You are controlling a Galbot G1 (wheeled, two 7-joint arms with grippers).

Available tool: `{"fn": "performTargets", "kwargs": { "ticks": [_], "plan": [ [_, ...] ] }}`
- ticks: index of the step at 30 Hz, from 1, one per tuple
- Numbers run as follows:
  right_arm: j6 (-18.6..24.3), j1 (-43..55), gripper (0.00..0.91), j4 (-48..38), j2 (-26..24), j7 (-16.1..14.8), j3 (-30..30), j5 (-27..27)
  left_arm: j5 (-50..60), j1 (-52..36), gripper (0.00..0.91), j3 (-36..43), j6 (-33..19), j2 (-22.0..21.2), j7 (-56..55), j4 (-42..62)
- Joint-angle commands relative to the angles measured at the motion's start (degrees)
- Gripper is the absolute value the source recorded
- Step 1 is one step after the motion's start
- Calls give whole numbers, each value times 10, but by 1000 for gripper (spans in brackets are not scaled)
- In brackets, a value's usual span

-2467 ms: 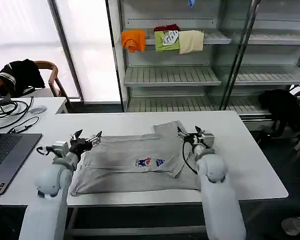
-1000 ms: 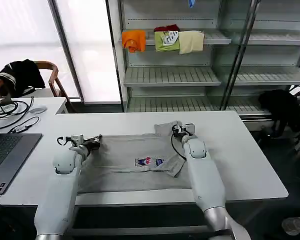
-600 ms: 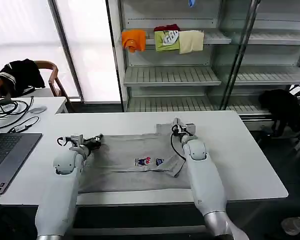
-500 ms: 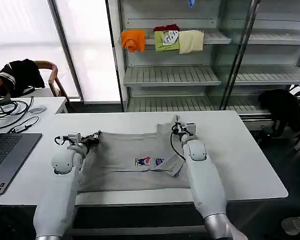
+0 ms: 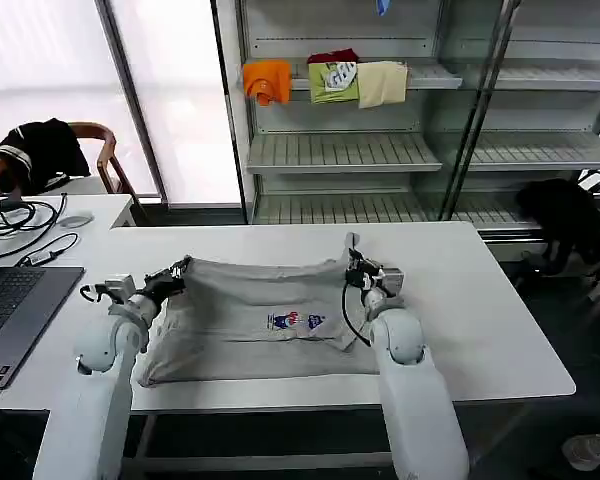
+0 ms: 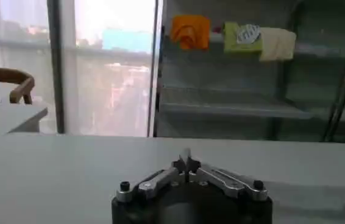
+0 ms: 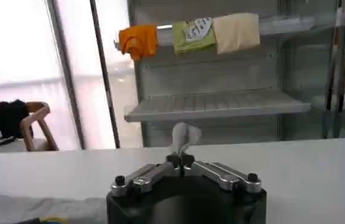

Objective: Fold and organize the clothes.

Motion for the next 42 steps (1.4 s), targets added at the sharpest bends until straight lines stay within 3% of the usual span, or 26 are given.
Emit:
{"fn": "performTargets", "kwargs": {
  "ticks": [1, 7, 24, 25, 26, 27, 28, 36, 42],
  "plan": [
    [-24, -155, 0, 155, -58, 2, 4, 37, -77, 127, 0, -25, -21, 34, 35, -70],
    [-30, -174, 0, 187, -64, 8, 17, 58, -108, 155, 0, -37, -25, 38, 52, -85],
    [-55, -197, 0, 225, -70, -1, 9, 37, -91, 168, 10, -53, -8, 48, 66, -91],
    [-55, -199, 50, 224, -70, -2, 9, 29, -81, 169, 10, -53, -6, 48, 69, -92],
    [-55, -200, 907, 223, -70, -1, 9, 13, -71, 172, 20, -52, -6, 49, 70, -95],
    [-53, -202, 907, 221, -70, -2, 9, -7, -60, 176, 665, -52, -7, 48, 70, -96],
    [-51, -205, 907, 219, -69, -2, 9, -28, -49, 179, 907, -51, -7, 46, 69, -101],
    [-33, -224, 907, 207, -67, 17, 14, -135, 59, 203, 907, -53, -23, 21, 22, -138],
    [-15, -226, 907, 208, -69, 28, 29, -116, 145, 234, 907, -62, -33, -11, -26, -170]
  ]
}}
